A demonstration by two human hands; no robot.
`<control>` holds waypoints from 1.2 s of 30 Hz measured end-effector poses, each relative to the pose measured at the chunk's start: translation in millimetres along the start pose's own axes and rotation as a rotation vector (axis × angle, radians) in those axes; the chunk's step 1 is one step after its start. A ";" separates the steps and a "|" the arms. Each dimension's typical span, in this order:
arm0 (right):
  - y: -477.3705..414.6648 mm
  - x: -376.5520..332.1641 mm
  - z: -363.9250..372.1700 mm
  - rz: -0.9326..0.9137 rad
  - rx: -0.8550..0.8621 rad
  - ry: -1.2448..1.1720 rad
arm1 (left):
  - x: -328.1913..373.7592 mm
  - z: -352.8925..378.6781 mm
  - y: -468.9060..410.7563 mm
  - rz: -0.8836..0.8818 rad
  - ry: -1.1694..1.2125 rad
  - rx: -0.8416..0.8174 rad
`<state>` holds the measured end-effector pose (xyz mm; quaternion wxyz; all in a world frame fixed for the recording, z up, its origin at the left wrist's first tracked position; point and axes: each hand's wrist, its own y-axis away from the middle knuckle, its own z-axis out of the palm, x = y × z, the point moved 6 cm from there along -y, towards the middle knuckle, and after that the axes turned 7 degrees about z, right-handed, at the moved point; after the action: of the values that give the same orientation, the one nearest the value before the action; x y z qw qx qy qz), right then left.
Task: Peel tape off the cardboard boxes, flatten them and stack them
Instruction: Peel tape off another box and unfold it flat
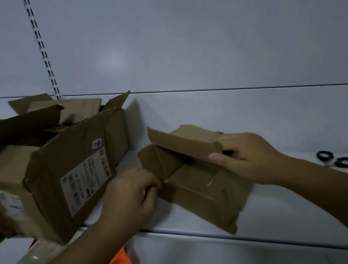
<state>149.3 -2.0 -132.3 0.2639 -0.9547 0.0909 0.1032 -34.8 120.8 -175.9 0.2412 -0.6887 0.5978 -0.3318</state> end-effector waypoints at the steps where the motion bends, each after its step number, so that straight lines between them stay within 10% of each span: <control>1: -3.0 -7.2 4.9 -0.048 0.021 0.033 | 5.9 -7.7 -9.0 -0.009 0.075 0.086; 6: -3.9 -23.7 22.6 -0.121 0.080 0.022 | 10.4 -12.3 -69.3 -0.306 0.325 0.208; 13: 3.8 -4.0 -1.0 -0.101 0.059 -0.071 | 7.2 35.4 -138.1 -0.318 -0.075 -0.766; 17: 1.6 16.8 1.0 -0.005 -0.004 -0.141 | -4.4 63.9 -129.5 -0.288 -0.220 -1.006; 27: -12.8 0.1 66.3 -0.091 -0.172 0.252 | -65.0 92.3 -75.5 -0.365 0.030 -0.706; 36: -3.6 15.8 23.7 -0.069 -0.047 0.068 | -32.9 96.3 -80.7 -0.222 -0.295 -0.860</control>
<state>161.8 11.5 -154.3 0.2417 -0.9661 0.0644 0.0635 88.4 160.6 -186.5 -0.0204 -0.8257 0.5632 0.0237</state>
